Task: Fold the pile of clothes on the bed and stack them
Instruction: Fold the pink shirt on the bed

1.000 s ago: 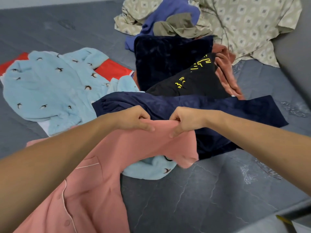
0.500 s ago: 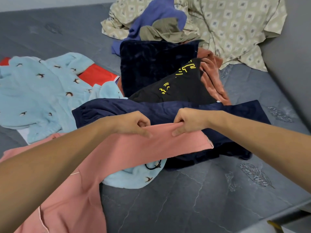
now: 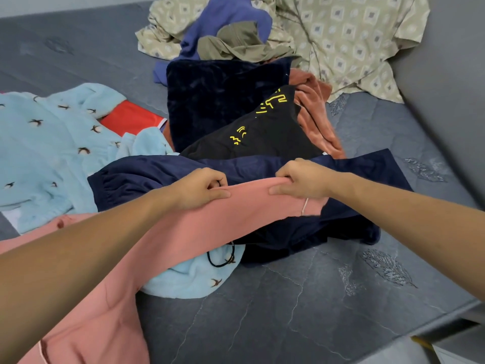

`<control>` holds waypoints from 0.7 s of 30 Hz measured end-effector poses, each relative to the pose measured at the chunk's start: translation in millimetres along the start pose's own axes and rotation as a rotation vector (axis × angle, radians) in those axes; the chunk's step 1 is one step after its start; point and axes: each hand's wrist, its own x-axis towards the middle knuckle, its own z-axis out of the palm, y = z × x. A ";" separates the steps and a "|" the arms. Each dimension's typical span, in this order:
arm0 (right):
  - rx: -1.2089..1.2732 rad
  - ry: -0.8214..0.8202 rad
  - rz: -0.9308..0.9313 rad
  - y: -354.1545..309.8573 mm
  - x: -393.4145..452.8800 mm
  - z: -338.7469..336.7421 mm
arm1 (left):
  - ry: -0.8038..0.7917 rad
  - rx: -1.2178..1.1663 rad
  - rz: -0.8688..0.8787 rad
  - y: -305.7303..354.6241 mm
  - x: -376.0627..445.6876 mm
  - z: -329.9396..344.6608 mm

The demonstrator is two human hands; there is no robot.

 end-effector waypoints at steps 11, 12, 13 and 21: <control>-0.092 0.335 -0.066 -62.8 43.5 17.8 | 0.492 0.180 0.101 -26.0 -36.7 -8.4; -0.084 0.334 -0.102 -82.6 53.4 20.7 | 0.535 0.192 0.090 -33.7 -48.7 -14.5; -0.074 0.335 -0.139 -104.5 63.6 24.2 | 0.573 0.207 0.071 -42.8 -62.5 -21.5; -0.071 0.261 -0.420 -302.1 142.8 71.1 | 0.766 0.171 -0.145 -156.9 -212.2 -69.3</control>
